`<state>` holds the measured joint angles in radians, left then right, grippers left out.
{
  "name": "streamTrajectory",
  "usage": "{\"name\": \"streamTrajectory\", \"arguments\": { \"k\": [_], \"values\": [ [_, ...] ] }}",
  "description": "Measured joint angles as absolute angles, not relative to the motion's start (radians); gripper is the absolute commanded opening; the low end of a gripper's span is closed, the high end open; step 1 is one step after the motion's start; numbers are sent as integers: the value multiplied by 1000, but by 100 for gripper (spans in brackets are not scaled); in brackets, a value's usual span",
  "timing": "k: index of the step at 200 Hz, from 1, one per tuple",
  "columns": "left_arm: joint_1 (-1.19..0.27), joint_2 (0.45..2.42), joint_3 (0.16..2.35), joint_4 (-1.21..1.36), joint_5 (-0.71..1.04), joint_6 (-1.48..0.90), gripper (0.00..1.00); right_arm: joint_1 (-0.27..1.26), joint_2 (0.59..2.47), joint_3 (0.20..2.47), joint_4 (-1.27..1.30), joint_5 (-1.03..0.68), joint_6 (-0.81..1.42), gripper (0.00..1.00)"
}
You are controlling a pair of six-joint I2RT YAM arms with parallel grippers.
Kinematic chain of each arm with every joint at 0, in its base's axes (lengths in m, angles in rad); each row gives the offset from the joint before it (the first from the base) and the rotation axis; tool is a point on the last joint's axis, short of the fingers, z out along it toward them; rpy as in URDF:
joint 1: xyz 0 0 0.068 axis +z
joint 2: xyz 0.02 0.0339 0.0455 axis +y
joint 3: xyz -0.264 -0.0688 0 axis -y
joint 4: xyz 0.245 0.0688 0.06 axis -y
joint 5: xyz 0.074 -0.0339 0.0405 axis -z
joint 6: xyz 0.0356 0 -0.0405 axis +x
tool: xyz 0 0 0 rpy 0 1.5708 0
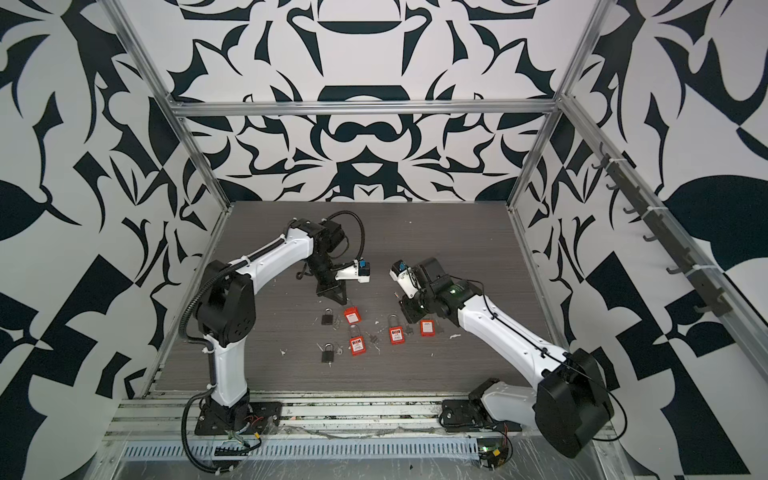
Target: Lock with the key
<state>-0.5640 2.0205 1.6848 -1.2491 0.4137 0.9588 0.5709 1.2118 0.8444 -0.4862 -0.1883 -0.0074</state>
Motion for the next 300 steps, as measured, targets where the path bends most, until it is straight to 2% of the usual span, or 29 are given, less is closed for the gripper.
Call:
{"name": "streamTrajectory", "arguments": {
  "k": [96,111,127,142,161,180,233,261,300],
  "values": [
    [-570,2158,1803,-1309,377,1001,0,639,1186,776,-319,-92,206,0],
    [-571,2170,1822,-1321,371,1008,11,651,1188,757,-305,-86,239,0],
    [-571,2183,1838,-1319,354,1017,17,664,1202,745,-297,-76,278,0],
    [-572,2193,1841,-1302,332,1026,27,675,1219,741,-288,-65,312,0],
    [-571,2195,1842,-1266,310,1023,31,688,1234,739,-265,-56,348,0],
    [-566,2197,1861,-1242,302,1021,40,700,1254,737,-247,-49,381,0],
    [-520,2189,1910,-1136,331,980,43,739,1349,743,-225,-45,464,0],
    [-430,2056,1733,-905,406,807,44,759,1452,805,-226,-70,486,0],
    [-276,1595,1228,-419,476,499,54,763,1589,900,-205,-152,517,0]
  ]
}}
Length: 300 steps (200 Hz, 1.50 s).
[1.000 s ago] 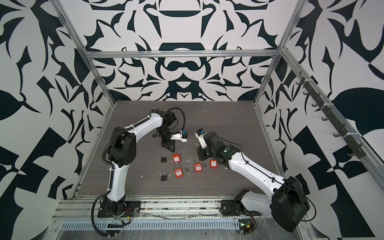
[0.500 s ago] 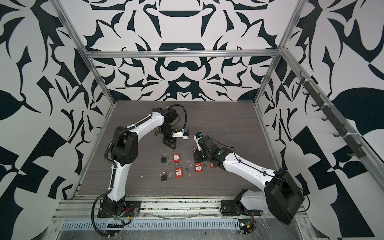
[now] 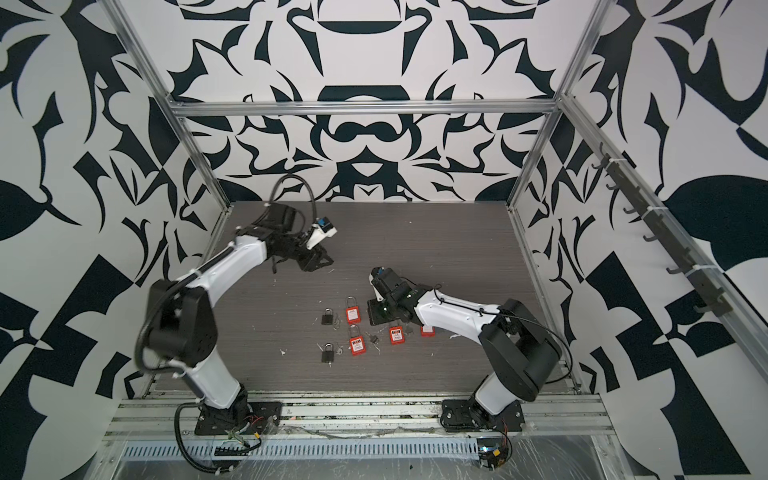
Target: Lock with the key
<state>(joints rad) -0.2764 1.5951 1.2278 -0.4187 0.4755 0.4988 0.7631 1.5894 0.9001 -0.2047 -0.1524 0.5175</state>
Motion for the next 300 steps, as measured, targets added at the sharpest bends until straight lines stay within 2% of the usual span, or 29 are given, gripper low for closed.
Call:
{"name": "streamTrajectory", "arguments": {
  "k": [21,45,62,68,82,92,109,114,117,125,132,147,151,165,170,199,216,234,300],
  "values": [
    [-277,1399,1050,-244,484,400,54,763,1641,920,-201,-189,521,0],
    [-285,1269,896,-140,483,323,54,763,1720,970,-213,-211,521,10],
    [-277,1201,805,-109,471,274,54,763,1743,984,-218,-210,533,29],
    [-270,1179,775,-100,467,257,56,763,1742,984,-221,-206,533,39],
    [-253,1130,726,-81,455,223,58,763,1733,986,-236,-185,533,54],
    [-244,1098,700,-65,440,199,60,763,1723,989,-251,-166,521,69],
    [-234,1048,662,-24,401,163,68,763,1688,998,-278,-126,511,76],
    [-232,1036,649,-11,385,151,69,763,1676,1000,-284,-115,499,88],
    [-231,1029,642,-3,374,143,69,763,1665,1001,-289,-105,493,91],
    [-229,1013,622,15,346,126,70,763,1634,1003,-299,-71,471,92],
    [-228,1000,603,28,313,115,78,763,1605,1003,-307,-31,451,93],
    [-228,975,558,57,213,82,84,762,1522,991,-302,113,389,97],
    [-228,969,543,68,178,75,89,761,1497,978,-286,153,373,98],
    [-222,958,495,115,55,51,93,744,1392,891,-191,292,289,99],
    [-218,959,481,132,18,50,100,727,1351,845,-147,340,252,99],
    [-189,1006,404,249,-142,32,99,525,1197,529,163,518,116,99],
    [-169,1064,355,346,-199,29,99,393,1188,419,258,540,66,99],
    [-132,1140,314,443,-205,20,99,327,1211,383,355,525,25,99],
    [-24,1607,205,1096,-74,3,99,228,1532,240,921,339,-89,100]
  ]
}}
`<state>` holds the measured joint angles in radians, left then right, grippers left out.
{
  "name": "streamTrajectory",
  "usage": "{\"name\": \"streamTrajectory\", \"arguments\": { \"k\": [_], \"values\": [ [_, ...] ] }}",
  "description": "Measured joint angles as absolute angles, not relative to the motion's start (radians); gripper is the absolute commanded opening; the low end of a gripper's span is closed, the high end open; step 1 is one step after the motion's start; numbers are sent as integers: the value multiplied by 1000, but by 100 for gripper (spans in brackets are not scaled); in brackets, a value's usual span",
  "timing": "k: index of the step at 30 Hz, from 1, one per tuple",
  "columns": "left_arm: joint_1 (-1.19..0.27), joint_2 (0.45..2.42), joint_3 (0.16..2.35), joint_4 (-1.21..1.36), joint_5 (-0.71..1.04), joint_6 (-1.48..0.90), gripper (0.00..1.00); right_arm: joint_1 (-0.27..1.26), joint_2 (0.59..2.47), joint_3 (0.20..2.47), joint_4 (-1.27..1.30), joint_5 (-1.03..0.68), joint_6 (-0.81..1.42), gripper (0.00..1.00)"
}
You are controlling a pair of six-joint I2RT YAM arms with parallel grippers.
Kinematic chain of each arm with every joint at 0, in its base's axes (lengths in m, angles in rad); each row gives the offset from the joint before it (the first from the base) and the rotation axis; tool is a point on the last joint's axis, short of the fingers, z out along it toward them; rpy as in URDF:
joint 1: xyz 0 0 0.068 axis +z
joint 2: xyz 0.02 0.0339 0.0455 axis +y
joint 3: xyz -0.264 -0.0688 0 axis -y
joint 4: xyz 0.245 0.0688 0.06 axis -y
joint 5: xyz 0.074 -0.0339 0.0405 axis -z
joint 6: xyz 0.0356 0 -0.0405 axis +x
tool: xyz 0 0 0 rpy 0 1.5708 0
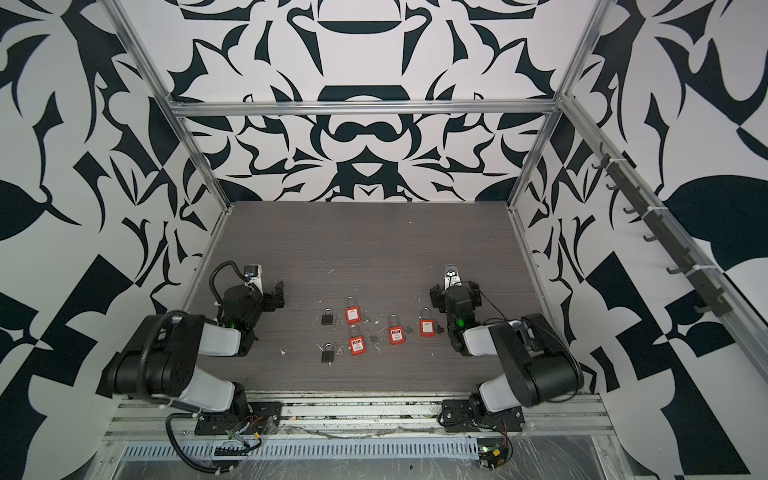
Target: Lock with the key
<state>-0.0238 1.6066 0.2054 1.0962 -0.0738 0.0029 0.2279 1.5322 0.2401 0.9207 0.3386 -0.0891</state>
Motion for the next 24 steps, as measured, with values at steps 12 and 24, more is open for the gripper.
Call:
{"name": "streamTrajectory", "arguments": {
  "k": [12,24],
  "values": [
    [-20,1570,304,1075,6,-3,99,146,1580,315,960,290,-48,100],
    [-20,1570,348,949,53,1,99,134,1580,330,932,249,-36,99]
  ]
}}
